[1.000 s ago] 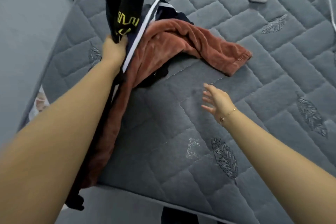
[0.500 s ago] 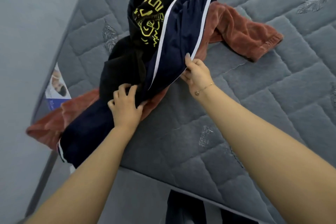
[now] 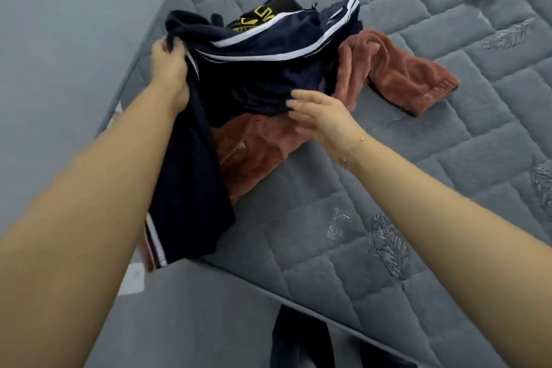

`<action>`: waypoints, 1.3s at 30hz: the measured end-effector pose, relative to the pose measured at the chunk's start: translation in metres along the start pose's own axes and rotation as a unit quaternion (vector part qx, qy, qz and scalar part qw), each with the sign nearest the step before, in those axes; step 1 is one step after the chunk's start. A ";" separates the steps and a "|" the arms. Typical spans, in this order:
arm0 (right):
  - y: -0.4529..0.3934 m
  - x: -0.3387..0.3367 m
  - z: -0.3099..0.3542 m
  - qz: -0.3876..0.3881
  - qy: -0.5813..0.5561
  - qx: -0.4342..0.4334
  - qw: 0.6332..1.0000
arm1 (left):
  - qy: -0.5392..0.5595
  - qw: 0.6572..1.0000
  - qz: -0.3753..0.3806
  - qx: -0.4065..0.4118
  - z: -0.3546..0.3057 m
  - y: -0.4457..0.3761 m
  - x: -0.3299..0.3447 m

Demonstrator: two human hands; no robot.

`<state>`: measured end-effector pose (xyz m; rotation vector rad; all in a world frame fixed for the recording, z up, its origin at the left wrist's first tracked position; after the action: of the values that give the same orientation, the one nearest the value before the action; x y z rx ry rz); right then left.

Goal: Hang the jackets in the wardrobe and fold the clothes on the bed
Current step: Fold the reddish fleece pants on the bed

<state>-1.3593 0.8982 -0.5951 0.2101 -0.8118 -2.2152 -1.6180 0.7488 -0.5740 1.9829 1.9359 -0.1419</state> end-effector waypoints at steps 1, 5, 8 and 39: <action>0.002 0.011 -0.025 -0.009 0.025 0.035 0.999 | 0.004 0.999 0.037 0.005 0.003 0.002 0.000; 0.024 0.056 -0.144 -0.021 0.084 0.201 0.976 | -0.132 0.981 0.139 0.042 0.072 0.049 -0.052; 0.025 0.091 -0.193 -0.025 0.001 0.250 0.968 | -0.262 0.961 0.072 0.041 0.138 0.079 -0.126; 0.156 -0.145 -0.285 -0.144 -0.099 0.199 0.964 | -0.202 0.905 0.332 -0.175 0.209 0.320 -0.028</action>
<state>-1.0548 0.7806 -0.7371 0.3220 -1.4164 -2.3434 -1.2678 0.6566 -0.6989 2.0358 0.8913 -0.0165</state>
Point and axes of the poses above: each hand's wrist, its own y-axis away from the middle knuckle, its own x-axis out of the palm, z = x × y, the point moved 10 cm from there along -y, towards the middle knuckle, and after that the axes turned 9 degrees about -z, right-handed, at the moved point
